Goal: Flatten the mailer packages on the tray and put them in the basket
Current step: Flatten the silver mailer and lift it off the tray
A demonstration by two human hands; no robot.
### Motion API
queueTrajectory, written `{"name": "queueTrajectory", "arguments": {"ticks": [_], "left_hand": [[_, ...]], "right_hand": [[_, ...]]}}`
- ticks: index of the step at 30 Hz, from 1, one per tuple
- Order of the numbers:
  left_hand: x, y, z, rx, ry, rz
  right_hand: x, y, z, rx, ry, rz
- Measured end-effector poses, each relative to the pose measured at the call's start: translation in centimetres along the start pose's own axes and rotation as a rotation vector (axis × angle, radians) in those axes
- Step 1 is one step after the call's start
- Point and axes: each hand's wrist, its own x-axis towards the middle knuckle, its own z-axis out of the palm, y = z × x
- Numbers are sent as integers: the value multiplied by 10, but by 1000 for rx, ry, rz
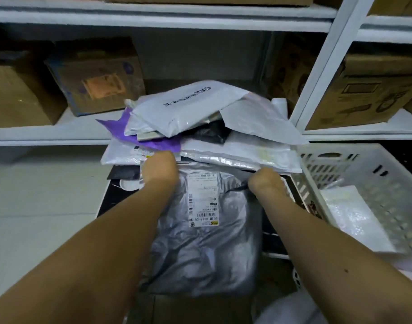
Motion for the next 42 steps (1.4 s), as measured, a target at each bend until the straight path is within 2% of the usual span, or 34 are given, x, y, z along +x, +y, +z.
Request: {"name": "queueTrajectory", "arguments": {"ticks": [5, 9, 13, 16, 18, 22, 27, 33, 36, 42], "left_hand": [[21, 5, 9, -124, 45, 18], [21, 3, 21, -199, 8, 50], [5, -7, 44, -213, 4, 9], [-19, -15, 64, -132, 28, -32], [-44, -17, 77, -88, 18, -29], [-92, -12, 101, -68, 5, 80], [-148, 2, 131, -93, -49, 269], [-154, 2, 154, -65, -152, 255], [-153, 4, 153, -23, -220, 211], [-149, 8, 141, 10, -258, 229]], "right_hand": [[22, -12, 12, 24, 125, -43], [26, -12, 29, 92, 139, -162], [16, 0, 51, 206, 61, -352], [-9, 9, 68, 186, 185, -500], [-32, 20, 85, 64, 288, -481], [-92, 48, 117, -46, 374, -403], [-122, 93, 152, -178, 275, -495], [-114, 102, 159, -340, 97, -513], [-110, 101, 160, -386, 90, -531], [-95, 91, 139, -404, 214, -684]]}}
